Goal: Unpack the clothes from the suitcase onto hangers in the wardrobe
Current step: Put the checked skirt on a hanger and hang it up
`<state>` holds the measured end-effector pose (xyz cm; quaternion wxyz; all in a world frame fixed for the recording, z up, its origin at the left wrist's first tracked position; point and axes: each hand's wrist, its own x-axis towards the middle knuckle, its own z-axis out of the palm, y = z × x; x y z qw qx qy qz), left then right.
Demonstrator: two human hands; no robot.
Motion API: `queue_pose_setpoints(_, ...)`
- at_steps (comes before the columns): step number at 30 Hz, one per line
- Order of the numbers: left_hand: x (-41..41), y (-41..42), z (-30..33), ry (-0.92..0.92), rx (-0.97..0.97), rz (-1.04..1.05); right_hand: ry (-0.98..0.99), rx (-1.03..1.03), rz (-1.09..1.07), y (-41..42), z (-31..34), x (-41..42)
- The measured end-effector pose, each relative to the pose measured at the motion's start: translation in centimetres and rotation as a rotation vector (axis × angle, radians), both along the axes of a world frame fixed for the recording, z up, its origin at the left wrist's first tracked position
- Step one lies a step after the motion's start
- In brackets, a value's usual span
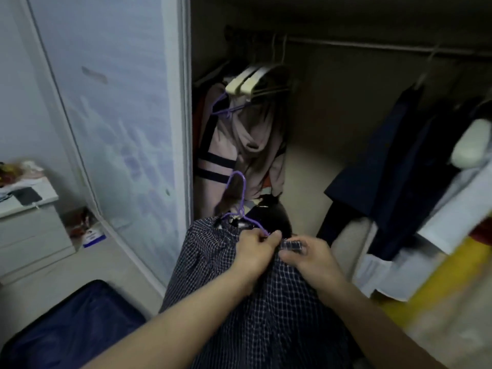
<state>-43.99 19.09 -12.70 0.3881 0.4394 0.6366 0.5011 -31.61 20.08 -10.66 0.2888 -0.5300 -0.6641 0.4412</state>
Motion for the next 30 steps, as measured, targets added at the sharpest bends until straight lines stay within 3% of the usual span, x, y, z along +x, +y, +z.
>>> queue_pose_setpoints(4, 1.7, 1.2, 1.1, -0.293, -0.062, 0.055, -0.024, 0.071, 0.114, -2.7, 0.7, -0.5)
queue_pose_setpoints(7, 1.0, 2.6, 4.1, -0.409, -0.015, -0.061, 0.082, 0.133, 0.145, -3.9, 2.1, -0.9)
queue_pose_setpoints(12, -0.2, 3.6, 10.9, -0.277, 0.117, -0.37, 0.318, 0.31, -0.121, -2.2, 5.6, -4.1)
queue_pose_setpoints(16, 0.1, 6.4, 15.3, -0.266, 0.195, -0.318, 0.305, 0.356, -0.138, 0.1, 8.8, -6.0)
queue_pose_setpoints(23, 1.3, 14.2, 20.9, -0.124, 0.283, -0.241, 0.305, 0.363, 0.056, 5.9, 13.6, -3.5)
queue_pose_setpoints(30, 5.5, 21.0, 24.2, 0.003, 0.309, -0.334, 0.255, 0.729, -0.124, 10.1, 18.1, 5.1)
